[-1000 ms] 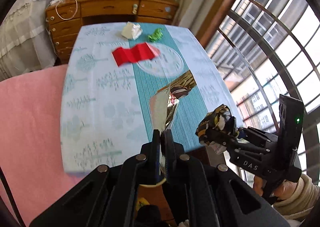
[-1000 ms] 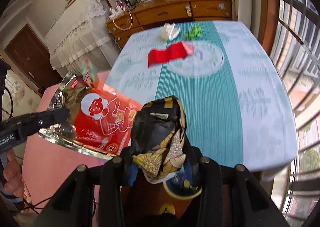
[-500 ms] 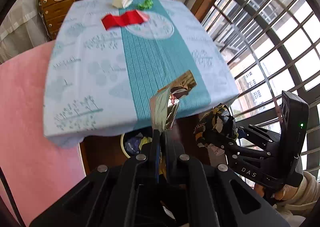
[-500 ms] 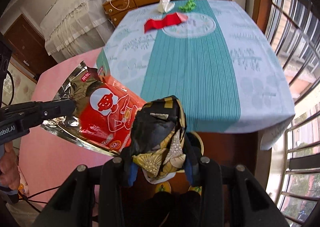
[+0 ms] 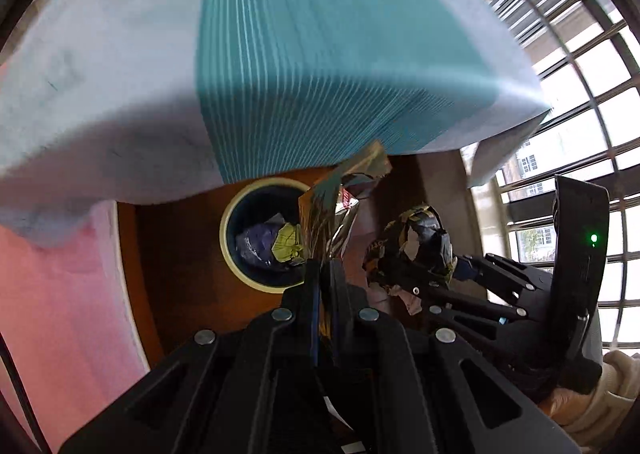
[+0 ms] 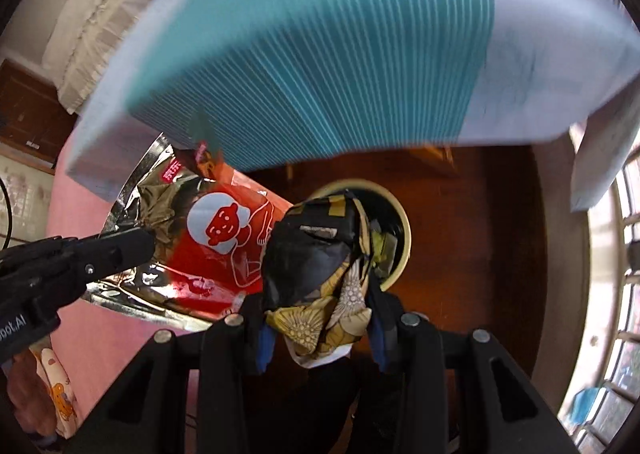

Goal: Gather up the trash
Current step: 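Open both grippers to drop the packet and wrapper into the bin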

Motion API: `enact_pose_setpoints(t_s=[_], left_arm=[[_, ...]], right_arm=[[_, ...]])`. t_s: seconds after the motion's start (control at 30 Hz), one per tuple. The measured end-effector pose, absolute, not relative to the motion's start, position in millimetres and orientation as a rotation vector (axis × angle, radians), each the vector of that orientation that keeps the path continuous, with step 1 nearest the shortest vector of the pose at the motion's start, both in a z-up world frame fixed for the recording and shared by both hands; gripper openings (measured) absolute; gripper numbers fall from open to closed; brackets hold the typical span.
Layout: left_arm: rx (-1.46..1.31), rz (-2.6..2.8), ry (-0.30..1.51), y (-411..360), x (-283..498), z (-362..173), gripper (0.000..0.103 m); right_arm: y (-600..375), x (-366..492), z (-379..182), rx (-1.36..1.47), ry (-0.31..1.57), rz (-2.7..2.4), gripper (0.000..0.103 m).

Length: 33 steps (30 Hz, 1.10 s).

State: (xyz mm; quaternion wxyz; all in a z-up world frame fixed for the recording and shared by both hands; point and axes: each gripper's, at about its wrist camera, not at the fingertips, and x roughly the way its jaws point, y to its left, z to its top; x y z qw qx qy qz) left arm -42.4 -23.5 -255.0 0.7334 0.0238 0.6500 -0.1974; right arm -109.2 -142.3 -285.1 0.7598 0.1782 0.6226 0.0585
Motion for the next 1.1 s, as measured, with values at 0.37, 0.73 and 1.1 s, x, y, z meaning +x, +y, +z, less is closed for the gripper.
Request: enact_pose_setpoints(t_s=[0.37,0.73,1.1], left_arm=[[0.046,-0.397,1.431,-24,-29,-379,0.024],[0.063,-0.299,1.432,0,-34,-407,0.070],[0.042,-0.207,1.432,33,-31,-411,0.071]], right_arm=[[-140,-93,-404,0.415,1.420,0.070,0.038],[-138,-81,-442,0.439,1.442,0.022,0.039],[-118,-70,-458,0.428,1.453,0.053,0.044]])
